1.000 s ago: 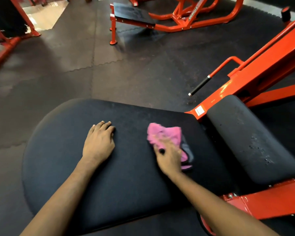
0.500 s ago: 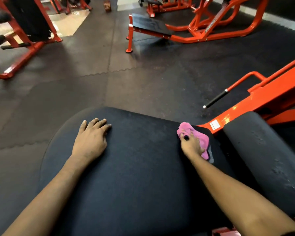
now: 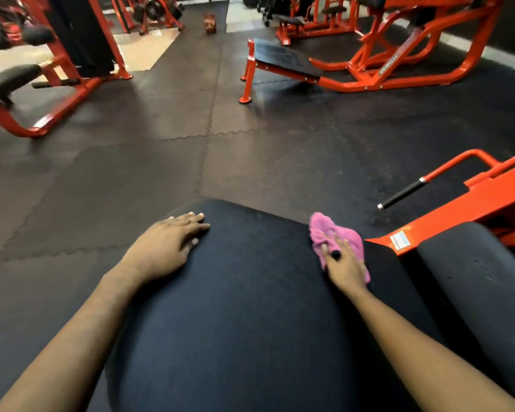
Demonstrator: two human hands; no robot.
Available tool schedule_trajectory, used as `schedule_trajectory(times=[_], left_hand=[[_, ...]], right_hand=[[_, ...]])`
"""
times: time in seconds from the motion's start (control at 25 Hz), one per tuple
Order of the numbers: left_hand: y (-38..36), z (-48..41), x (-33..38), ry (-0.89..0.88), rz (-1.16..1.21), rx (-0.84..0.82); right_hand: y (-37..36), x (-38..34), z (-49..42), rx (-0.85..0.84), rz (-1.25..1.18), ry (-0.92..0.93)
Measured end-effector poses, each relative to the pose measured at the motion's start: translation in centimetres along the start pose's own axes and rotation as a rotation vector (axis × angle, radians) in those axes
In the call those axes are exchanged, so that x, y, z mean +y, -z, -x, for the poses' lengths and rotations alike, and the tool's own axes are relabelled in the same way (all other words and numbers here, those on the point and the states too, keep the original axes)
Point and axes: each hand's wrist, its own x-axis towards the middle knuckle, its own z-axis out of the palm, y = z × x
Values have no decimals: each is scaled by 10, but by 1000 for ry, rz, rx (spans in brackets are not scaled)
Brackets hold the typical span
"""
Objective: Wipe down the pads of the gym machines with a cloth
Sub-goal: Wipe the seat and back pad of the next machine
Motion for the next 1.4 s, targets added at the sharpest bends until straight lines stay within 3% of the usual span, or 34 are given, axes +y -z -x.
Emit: schedule_trajectory(times=[0.08,0.12,0.16,0.24,0.28,0.32,0.4,0.48,0.56,0.68,0.84,0.92,1.0,1.12,1.2,1.28,1.4], left_hand=[[0,3,-7,-36,52,1],[-1,3,-7,-38,68,23],[-2,1,-7,-26,88,40],[-4,0,-5,26,144,81],[-3,1,-4,63,171,114],[0,3,-3,105,185,158],[4,8,-2,210,185,248],[5,19,-1,325,187,276],[2,36,0,397,198,260],[3,65,9,426,226,257],[5,100,20,465,297,315],[0,113,24,475,384,326],[-3,117,25,517,485,355],[-5,117,25,557,580,420],[-6,115,26,559,613,446],[-8,115,26,571,654,478],[-10,116,28,615,682,542]], right_hand=[[7,0,-17,-155,-129,-90],[8,-16,-21,-361,-306,-62],[4,-35,-23,-408,-355,-17],[-19,-84,-25,-190,-211,-52],[-31,-113,-18,-69,-155,20],[-38,-147,-3,-51,-145,153],[-40,-187,36,-140,-79,492],[-22,-173,72,-221,-121,735],[-10,-112,89,-225,-181,840],[-7,-51,60,-157,-148,601],[-24,-140,0,-129,-101,165],[-39,-191,4,-126,-83,248],[-49,-206,47,-150,-50,575],[-21,-155,113,-290,-137,985],[-8,-102,113,-279,-128,998],[-4,-86,89,-236,-135,849],[-26,-152,54,-141,-139,614]])
